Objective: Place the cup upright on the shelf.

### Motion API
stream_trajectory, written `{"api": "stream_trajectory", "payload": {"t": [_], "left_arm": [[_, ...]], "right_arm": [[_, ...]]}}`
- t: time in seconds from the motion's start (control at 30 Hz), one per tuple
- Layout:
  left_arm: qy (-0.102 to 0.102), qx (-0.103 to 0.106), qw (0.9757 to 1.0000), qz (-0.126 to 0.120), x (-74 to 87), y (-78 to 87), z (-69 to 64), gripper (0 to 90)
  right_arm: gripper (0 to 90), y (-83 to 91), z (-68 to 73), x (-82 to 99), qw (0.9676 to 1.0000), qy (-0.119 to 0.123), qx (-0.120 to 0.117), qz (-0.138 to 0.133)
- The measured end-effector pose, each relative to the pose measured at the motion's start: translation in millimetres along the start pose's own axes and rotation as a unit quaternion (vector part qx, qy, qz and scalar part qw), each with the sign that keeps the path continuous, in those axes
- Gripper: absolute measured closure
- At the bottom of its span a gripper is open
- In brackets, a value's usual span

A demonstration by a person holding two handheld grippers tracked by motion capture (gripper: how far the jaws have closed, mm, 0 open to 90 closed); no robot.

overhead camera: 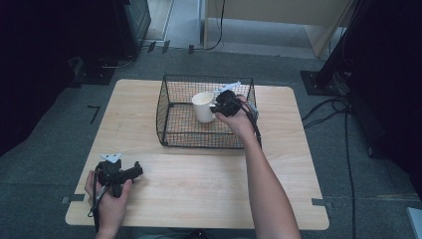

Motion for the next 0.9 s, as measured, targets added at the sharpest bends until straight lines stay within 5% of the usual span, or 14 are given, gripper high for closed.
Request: {"api": "stream_trajectory", "payload": {"t": [0.7,0.9], "left_arm": [[0.000,0.000,1.0000,0.000,0.0,0.0,0.0,0.0],[0.000,0.000,1.0000,0.000,0.0,0.0,0.0,0.0]], "right_arm": [[67.0,13.0,9.9,-13.0,0.9993,-0.002,-0.003,-0.038],[54.0,28.9,17.4,-21.6,0.9978,-0.011,-0.011,-0.064]]}}
Point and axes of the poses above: each handheld gripper's, and its own axes: y roughly backward along the jaws, x roughly out of its underside, z roughly to its left, the point moved 9 cm from there along -y, roughly forward along the jaws, and after that the axes turned 14 degrees about y, right-handed, at the moved point
